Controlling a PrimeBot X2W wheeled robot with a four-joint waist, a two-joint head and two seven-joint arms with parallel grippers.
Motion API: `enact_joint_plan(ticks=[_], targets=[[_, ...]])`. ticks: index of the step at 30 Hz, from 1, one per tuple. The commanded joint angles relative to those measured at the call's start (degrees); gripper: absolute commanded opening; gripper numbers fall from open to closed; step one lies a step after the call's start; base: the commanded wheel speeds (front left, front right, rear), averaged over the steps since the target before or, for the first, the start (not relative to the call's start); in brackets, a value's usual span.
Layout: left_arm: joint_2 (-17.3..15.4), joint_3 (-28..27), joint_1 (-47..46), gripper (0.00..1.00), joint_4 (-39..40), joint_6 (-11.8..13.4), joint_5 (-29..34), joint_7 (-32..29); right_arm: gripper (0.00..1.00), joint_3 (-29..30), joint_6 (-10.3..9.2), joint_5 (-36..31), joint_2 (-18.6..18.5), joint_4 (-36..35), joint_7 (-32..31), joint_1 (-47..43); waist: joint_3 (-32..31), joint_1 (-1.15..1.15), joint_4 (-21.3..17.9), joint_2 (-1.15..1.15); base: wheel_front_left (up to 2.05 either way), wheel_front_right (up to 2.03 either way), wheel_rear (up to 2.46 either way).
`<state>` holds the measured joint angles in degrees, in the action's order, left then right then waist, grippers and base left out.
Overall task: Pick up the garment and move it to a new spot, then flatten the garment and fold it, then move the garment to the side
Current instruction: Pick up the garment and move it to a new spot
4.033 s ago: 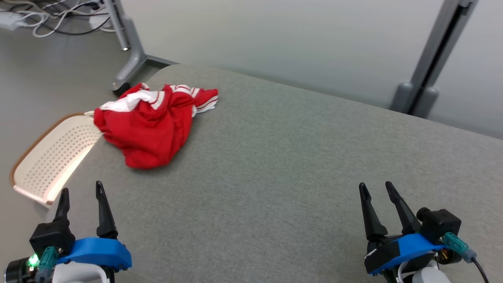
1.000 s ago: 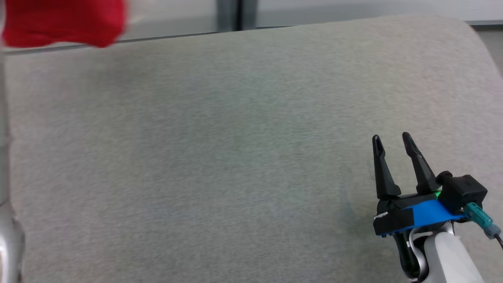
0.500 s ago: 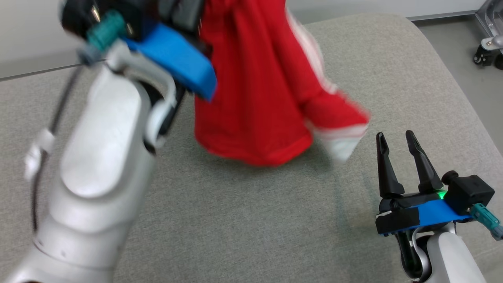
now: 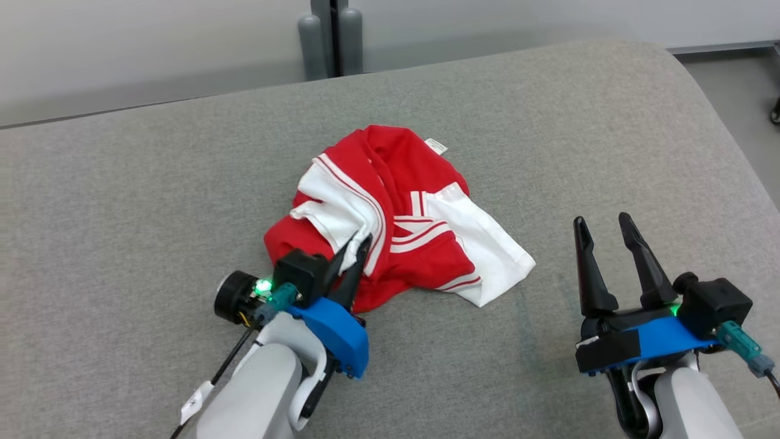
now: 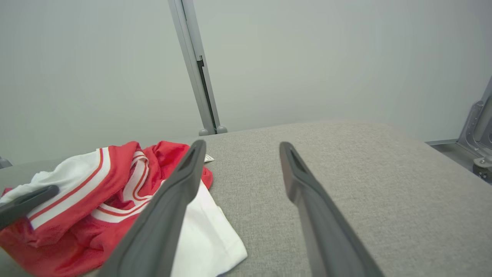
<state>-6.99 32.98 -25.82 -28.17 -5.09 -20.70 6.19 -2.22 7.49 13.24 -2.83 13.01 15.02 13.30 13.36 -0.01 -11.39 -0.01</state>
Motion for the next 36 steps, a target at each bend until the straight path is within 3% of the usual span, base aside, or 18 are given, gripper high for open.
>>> enact_joint_plan(ticks=[1,2,9,19,25,36], targets=[[0.3,0.3,-0.1,0.24,-0.3,0.0,0.0,0.8,1.0,0.0,0.01,-0.1,-0.1,0.3,0.2,-0.8,-0.3,0.01,0.3,0.01,0.0,0.0,0.0],[0.5,0.5,0.1,1.0,-0.6,0.3,0.3,1.5,1.0,-0.1,0.01,-0.2,-0.1,0.4,0.2,-1.0,-0.5,0.01,0.6,0.01,0.0,0.0,0.0],[-0.2,-2.0,-1.4,1.0,0.0,2.8,0.5,6.9,1.0,0.5,0.01,-0.9,-0.1,1.0,0.2,-2.4,-3.5,0.01,3.2,0.01,0.0,0.0,0.0],[-7.3,-12.1,3.6,1.0,7.4,8.6,-0.1,9.0,1.0,1.2,0.02,-1.6,-0.1,1.1,0.2,-4.5,-6.1,0.01,8.1,0.01,0.0,0.0,0.0],[-8.9,-18.5,10.7,1.0,14.1,11.1,1.2,9.0,1.0,1.7,0.01,-2.3,-0.1,1.4,0.2,-5.1,-6.5,0.01,10.8,0.01,0.0,0.0,0.0],[-6.3,-25.7,22.6,1.0,17.7,9.5,3.7,9.0,1.0,1.8,0.01,-3.1,-0.1,2.7,0.2,-5.9,-7.4,0.01,12.5,0.01,0.0,0.0,0.0]])
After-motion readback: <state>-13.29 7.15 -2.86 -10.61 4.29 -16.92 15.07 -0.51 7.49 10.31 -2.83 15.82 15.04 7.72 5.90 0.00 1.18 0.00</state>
